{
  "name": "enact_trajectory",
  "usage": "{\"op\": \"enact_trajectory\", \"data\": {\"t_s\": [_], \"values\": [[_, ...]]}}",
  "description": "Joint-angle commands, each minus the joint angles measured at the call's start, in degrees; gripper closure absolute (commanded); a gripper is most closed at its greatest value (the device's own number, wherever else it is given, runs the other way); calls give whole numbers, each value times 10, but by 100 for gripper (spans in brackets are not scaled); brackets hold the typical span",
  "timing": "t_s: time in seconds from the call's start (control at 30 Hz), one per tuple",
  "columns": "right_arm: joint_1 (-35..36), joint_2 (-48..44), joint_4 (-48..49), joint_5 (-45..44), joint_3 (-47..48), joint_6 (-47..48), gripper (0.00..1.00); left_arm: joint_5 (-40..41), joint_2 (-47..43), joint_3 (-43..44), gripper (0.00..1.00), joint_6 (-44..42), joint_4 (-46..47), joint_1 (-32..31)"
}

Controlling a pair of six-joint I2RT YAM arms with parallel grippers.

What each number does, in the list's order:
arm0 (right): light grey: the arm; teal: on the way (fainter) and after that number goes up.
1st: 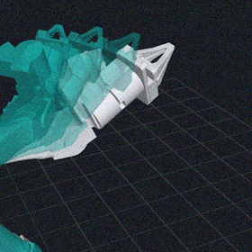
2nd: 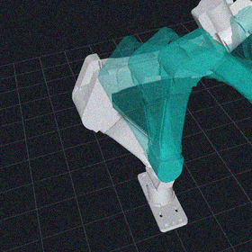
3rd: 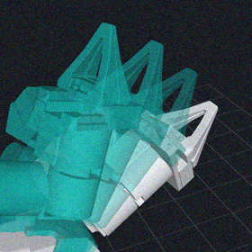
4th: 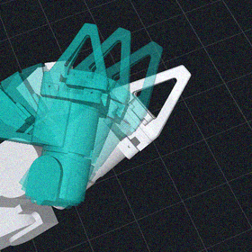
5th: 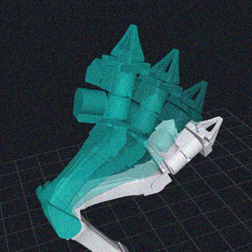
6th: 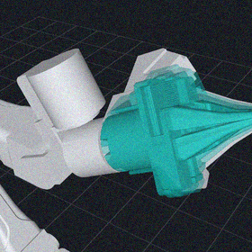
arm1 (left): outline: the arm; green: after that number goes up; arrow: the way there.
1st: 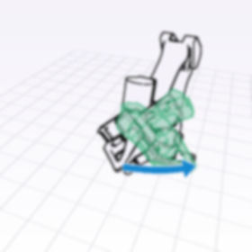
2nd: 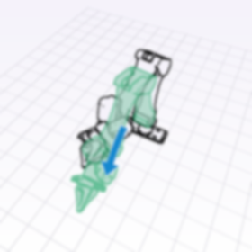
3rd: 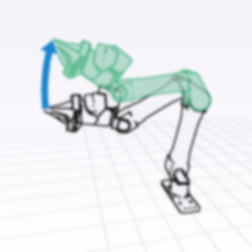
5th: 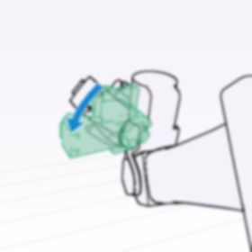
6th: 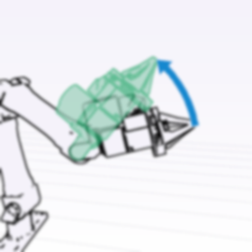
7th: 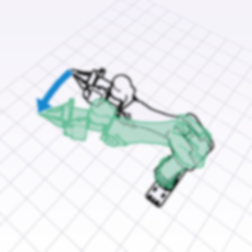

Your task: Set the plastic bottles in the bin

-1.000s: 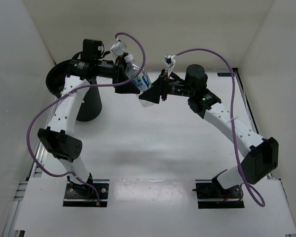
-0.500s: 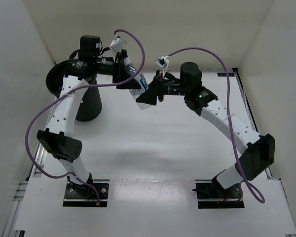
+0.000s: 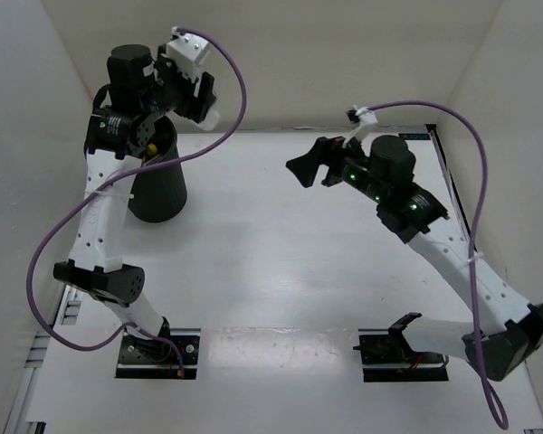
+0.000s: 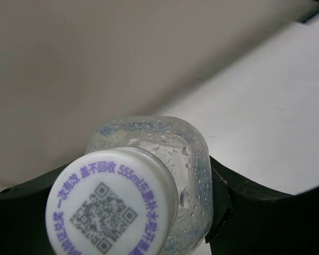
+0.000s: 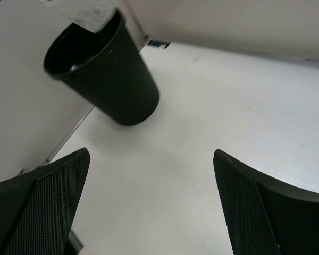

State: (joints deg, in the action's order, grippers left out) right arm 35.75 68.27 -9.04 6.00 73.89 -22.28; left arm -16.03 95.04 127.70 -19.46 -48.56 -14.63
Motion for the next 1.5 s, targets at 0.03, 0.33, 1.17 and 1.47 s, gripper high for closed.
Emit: {"op": "enact_trajectory", "data": {"t_s": [0.03, 0.33, 1.17, 1.47], "values": [[-4, -14, -28, -98, -23, 9, 0, 272, -39, 20, 89, -89, 47, 9], [-4, -14, -69, -114, -44, -3, 0, 276, -55, -147, 89, -85, 76, 104], [-4, -43, -115, -142, -58, 13, 0, 236, -131, -164, 0, -8, 45, 180], [-155, -67, -282, -206, -105, -59, 0, 167, -340, -530, 0, -127, -35, 180]]}}
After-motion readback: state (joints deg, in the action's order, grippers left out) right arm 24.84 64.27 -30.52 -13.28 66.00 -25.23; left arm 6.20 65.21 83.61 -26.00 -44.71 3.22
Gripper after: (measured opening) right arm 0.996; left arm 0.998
